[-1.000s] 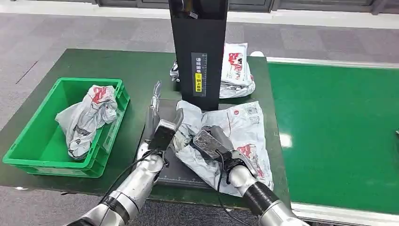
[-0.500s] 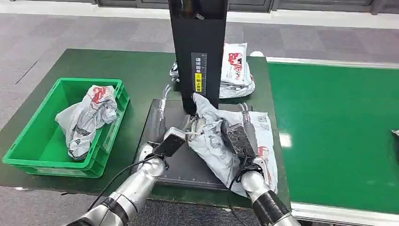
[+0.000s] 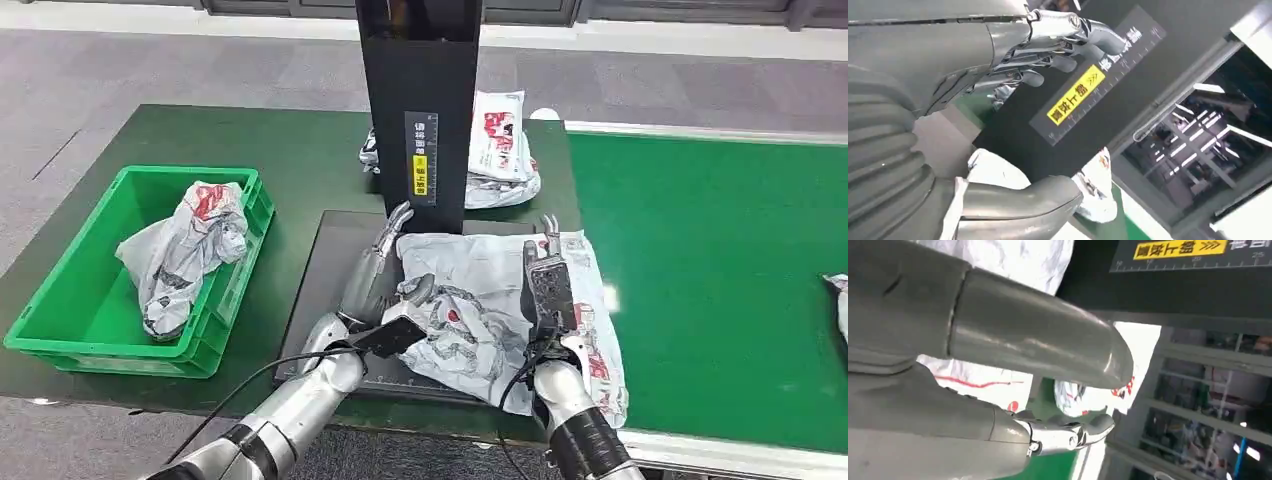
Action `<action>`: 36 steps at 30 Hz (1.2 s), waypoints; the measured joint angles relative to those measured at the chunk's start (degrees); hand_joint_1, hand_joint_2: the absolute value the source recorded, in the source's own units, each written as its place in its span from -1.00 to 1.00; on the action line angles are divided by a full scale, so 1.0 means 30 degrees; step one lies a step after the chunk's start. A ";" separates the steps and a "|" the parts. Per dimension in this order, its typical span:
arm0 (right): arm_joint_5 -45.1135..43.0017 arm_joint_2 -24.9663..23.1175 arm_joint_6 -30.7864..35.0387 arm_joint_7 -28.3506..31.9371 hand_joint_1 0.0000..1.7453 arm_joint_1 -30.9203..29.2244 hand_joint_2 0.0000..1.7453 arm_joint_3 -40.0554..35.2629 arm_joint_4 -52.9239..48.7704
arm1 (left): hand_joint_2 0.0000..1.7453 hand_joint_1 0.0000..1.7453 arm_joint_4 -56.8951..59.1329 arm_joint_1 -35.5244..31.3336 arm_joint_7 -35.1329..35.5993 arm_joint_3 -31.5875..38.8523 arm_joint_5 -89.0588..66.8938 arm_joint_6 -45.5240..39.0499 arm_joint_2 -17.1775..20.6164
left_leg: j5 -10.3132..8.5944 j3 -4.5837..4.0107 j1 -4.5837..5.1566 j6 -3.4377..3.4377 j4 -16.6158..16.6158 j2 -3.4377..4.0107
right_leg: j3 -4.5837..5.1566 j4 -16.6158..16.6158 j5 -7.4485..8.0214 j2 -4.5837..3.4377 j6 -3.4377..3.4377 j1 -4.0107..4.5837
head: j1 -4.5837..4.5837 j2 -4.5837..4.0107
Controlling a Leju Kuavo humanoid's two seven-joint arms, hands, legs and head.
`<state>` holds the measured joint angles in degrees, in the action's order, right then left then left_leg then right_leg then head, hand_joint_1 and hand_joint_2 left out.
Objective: Moved the parcel from conveyor to table for the left to box.
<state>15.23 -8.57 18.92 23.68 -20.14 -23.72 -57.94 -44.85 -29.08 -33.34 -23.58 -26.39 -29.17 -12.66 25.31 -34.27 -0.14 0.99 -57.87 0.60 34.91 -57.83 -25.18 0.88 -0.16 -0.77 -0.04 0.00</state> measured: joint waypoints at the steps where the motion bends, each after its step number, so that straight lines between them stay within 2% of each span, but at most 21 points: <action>1: -0.0394 0.0000 -0.0238 0.0209 -1.00 0.0026 -1.00 0.0149 -0.0001 | 1.00 -1.00 0.0058 -0.0005 0.0163 -0.0156 -0.0365 0.0216 0.0000 | 0.0000 -0.0002 0.0001 0.0000 0.0000 -0.0005 | -0.0002 0.0000 0.0000 0.0006 0.0000 -0.0001 | 0.0000 0.0000; 7: -0.3796 0.0007 -0.2519 0.1206 -1.00 0.0136 -1.00 0.1111 -0.0409 | 1.00 -1.00 0.0867 -0.0110 0.0665 -0.1044 -0.1733 0.1760 -0.0234 | 0.0001 -0.0002 0.0010 -0.0002 -0.0004 -0.0001 | 0.0004 0.0001 0.0003 0.0001 -0.0004 -0.0011 | 0.0000 0.0000; 11: -0.4910 0.0044 -0.2677 0.1534 -1.00 0.0142 -1.00 0.2183 -0.0941 | 1.00 -1.00 0.1779 -0.0789 0.1578 -0.1920 -0.3448 0.4269 -0.0481 | 0.0001 -0.0005 0.0017 -0.0003 -0.0005 -0.0009 | -0.0001 0.0002 0.0005 0.0013 -0.0007 -0.0017 | 0.0000 0.0000; 17: -0.4938 0.0270 -0.1905 0.1775 -1.00 0.1035 -1.00 0.3617 -0.2611 | 1.00 -1.00 0.4832 -0.1620 0.5987 -0.4397 -0.8438 0.7400 -0.0801 | 0.0012 -0.0002 0.0018 -0.0018 -0.0004 -0.0005 | -0.0002 0.0002 0.0006 0.0002 -0.0007 -0.0017 | 0.0000 0.0000; 19: -0.4391 0.0284 -0.1401 0.1956 -1.00 0.1644 -1.00 0.3857 -0.3609 | 1.00 -1.00 0.5495 -0.2052 0.7349 -0.5045 -0.9421 0.7997 -0.0867 | 0.0016 0.0010 0.0015 -0.0023 -0.0002 -0.0061 | -0.0059 0.0002 -0.0018 0.0074 -0.0021 -0.0009 | -0.0015 0.0000; 20: -0.4073 0.0284 -0.1156 0.1978 -1.00 0.1954 -1.00 0.3923 -0.4310 | 1.00 -0.54 0.5917 -0.2344 0.8128 -0.5333 -0.9945 0.8405 -0.0946 | 0.0027 0.0046 0.0008 -0.0037 0.0002 -0.0093 | -0.0112 0.0002 -0.0041 0.0104 -0.0042 -0.0010 | 0.0000 0.0000; 21: -0.3885 0.0284 -0.1036 0.1971 -1.00 0.2137 -1.00 0.3930 -0.4870 | 1.00 1.00 0.6218 -0.2537 0.8531 -0.5524 -1.0262 0.8636 -0.1018 | 0.0086 0.0099 0.0008 -0.0026 0.0014 -0.0095 | -0.0167 0.0005 -0.0087 0.0105 -0.0032 -0.0012 | -0.0007 0.0000; 23: -0.3729 0.0284 -0.0958 0.1898 -1.00 0.2342 -1.00 0.3937 -0.5473 | 1.00 1.00 0.6514 -0.2729 0.8716 -0.5714 -1.0425 0.8746 -0.1062 | 0.0191 0.0115 0.0008 -0.0019 0.0022 -0.0053 | -0.0344 0.0024 -0.0148 0.0082 -0.0025 -0.0013 | -0.0007 0.0000; 25: -0.3722 0.0284 -0.0856 0.1825 -1.00 0.2451 -1.00 0.3959 -0.5924 | 1.00 1.00 0.6776 -0.2860 0.8956 -0.5867 -1.0512 0.9009 -0.1115 | 0.0427 0.0353 0.0004 -0.0118 0.0024 0.0038 | -0.0570 0.0038 -0.0266 0.0024 -0.0053 -0.0013 | 0.0000 0.0000; 31: -0.3612 0.0284 -0.0864 0.1694 -1.00 0.2537 -1.00 0.3959 -0.6973 | 1.00 1.00 0.7351 -0.3319 0.8912 -0.5962 -1.0512 0.9044 -0.1115 | 0.0454 0.0657 0.0005 -0.0090 0.0024 0.0058 | -0.0866 0.0039 -0.0304 -0.0009 -0.0003 -0.0003 | 0.0000 0.0000; 33: -0.3364 0.0284 -0.0900 0.1599 -1.00 0.2639 -1.00 0.3959 -0.7177 | 1.00 1.00 0.7410 -0.3351 0.8766 -0.5954 -1.0512 0.8336 -0.1071 | 0.0399 0.0707 0.0002 0.0017 0.0024 0.0057 | -0.0912 0.0038 -0.0324 -0.0010 0.0017 0.0025 | 0.0000 0.0000; 36: -0.2898 0.0270 -0.0995 0.1366 -1.00 0.2909 -1.00 0.3959 -0.7462 | 1.00 1.00 0.7329 -0.3231 0.7628 -0.5567 -0.9964 0.5725 -0.1056 | 0.0390 0.0769 -0.0003 0.0029 0.0024 0.0053 | -0.0881 0.0033 -0.0327 -0.0010 0.0039 0.0040 | 0.0000 0.0000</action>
<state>6.54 -7.76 15.93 27.78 -11.41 -11.85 -80.33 -22.86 -38.78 -10.45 -40.28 -56.28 -11.99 -15.82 26.48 -31.97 -0.15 1.08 -57.80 0.76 32.27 -57.73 -26.17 0.85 -0.05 -0.65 -0.04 0.00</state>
